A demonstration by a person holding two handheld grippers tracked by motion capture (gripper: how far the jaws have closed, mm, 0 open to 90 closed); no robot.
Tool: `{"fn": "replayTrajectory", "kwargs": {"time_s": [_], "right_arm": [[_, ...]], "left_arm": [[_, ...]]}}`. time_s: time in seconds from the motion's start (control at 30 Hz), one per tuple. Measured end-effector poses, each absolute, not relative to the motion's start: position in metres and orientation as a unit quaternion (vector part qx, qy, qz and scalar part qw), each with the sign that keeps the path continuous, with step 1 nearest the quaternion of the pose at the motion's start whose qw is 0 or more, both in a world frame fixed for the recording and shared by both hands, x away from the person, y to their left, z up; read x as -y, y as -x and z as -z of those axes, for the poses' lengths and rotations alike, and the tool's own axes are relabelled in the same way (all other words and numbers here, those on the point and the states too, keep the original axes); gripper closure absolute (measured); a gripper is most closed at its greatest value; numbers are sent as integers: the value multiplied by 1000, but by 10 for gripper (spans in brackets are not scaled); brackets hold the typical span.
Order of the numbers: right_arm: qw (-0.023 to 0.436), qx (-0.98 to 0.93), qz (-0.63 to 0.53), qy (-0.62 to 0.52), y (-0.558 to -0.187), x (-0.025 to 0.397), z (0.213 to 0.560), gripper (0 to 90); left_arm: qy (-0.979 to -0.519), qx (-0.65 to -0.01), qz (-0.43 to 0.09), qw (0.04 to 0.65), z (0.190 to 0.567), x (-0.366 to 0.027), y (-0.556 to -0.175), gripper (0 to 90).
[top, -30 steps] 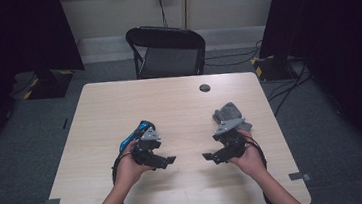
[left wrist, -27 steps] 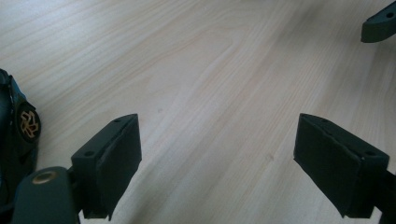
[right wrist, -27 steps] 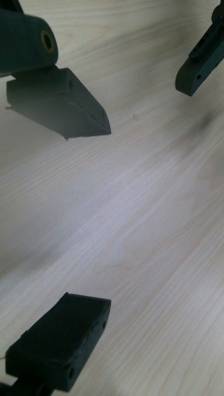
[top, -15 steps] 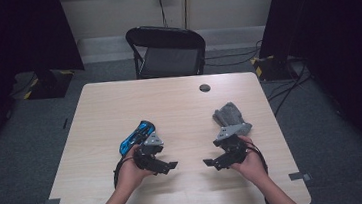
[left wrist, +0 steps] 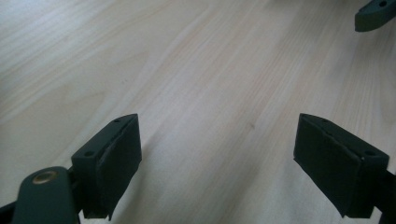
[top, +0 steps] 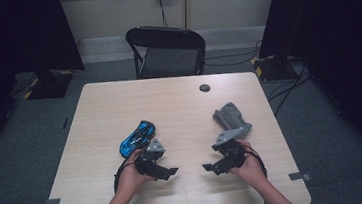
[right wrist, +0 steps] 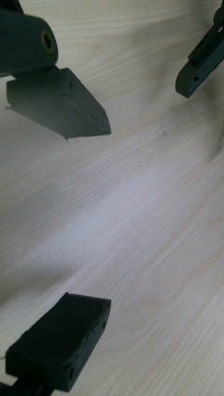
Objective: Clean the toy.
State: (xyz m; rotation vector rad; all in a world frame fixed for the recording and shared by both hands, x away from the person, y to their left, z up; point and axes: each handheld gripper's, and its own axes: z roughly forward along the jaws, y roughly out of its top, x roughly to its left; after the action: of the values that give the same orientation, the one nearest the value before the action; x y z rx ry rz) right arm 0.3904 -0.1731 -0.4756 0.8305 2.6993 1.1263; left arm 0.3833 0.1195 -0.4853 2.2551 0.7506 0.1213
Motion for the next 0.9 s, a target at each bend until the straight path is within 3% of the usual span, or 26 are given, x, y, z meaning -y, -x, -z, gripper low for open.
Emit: {"fn": "replayTrajectory", "kwargs": {"time_s": [0.9], "right_arm": [[58,-895,-356,-263,-381,171,490,131]], "left_arm": [[-899,-252,-70,352,496,-115,-366,141]]}}
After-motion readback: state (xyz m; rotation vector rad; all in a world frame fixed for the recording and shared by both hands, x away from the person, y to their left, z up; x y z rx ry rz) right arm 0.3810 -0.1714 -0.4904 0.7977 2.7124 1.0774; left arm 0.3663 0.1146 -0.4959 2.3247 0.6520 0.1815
